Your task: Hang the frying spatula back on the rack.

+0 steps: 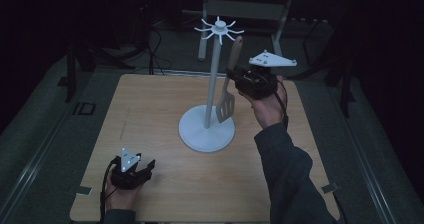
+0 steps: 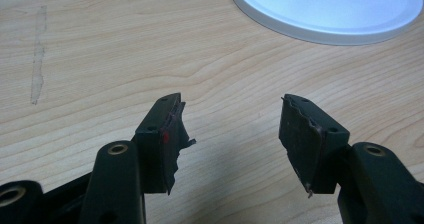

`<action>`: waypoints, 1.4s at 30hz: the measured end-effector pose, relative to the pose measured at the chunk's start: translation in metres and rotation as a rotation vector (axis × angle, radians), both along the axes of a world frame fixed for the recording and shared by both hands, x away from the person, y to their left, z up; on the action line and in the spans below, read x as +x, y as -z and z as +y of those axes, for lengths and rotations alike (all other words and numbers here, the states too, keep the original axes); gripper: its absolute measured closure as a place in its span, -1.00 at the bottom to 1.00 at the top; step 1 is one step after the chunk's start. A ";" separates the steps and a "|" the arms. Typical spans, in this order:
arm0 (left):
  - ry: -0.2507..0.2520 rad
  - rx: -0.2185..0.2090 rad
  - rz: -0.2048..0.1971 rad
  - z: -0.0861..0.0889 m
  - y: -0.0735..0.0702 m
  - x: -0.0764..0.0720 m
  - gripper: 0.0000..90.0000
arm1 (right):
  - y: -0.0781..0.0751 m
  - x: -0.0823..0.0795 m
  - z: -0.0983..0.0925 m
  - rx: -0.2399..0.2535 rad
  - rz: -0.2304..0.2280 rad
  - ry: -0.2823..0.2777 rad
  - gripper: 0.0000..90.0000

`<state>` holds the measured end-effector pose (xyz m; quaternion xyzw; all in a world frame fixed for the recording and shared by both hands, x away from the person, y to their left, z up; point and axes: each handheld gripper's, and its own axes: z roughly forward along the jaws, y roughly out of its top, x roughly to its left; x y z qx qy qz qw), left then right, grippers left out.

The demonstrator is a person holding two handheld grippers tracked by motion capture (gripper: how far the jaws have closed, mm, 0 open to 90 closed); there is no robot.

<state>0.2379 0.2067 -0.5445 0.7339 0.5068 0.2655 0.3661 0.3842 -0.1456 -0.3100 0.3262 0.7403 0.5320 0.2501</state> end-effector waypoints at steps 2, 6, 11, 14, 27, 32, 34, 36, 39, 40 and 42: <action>0.000 0.000 0.001 0.000 0.000 0.000 -0.04 | 0.000 0.002 0.001 -0.003 0.008 0.003 0.65; 0.000 0.000 0.000 0.000 0.000 0.000 -0.04 | -0.001 0.003 0.003 -0.008 0.006 -0.001 0.65; -0.001 -0.002 0.000 0.001 0.000 0.000 -0.04 | -0.001 0.006 0.006 -0.012 0.013 -0.001 0.65; -0.002 -0.001 0.001 0.001 0.000 0.000 -0.04 | -0.001 0.007 0.008 -0.014 0.015 0.000 0.65; -0.002 0.001 0.000 0.000 0.000 0.001 -0.04 | 0.001 0.011 0.013 -0.022 0.025 0.002 0.65; -0.004 0.000 0.000 0.001 0.000 0.000 -0.04 | 0.003 0.011 0.014 -0.026 0.025 0.003 0.65; -0.005 -0.001 -0.001 0.001 0.000 0.000 -0.04 | 0.004 0.011 0.013 -0.029 0.022 0.006 0.65; -0.003 -0.001 -0.001 0.000 0.000 0.000 -0.04 | 0.005 0.010 0.013 -0.026 0.017 0.010 0.64; -0.001 0.000 -0.001 0.000 0.000 0.000 -0.04 | 0.006 0.010 0.012 -0.026 0.013 0.009 0.62; 0.000 0.001 -0.001 0.000 0.000 0.000 -0.04 | 0.006 0.009 0.010 -0.020 0.012 0.005 0.55; 0.000 0.000 -0.002 0.000 0.000 0.000 -0.04 | 0.006 0.009 0.010 -0.017 0.011 0.003 0.48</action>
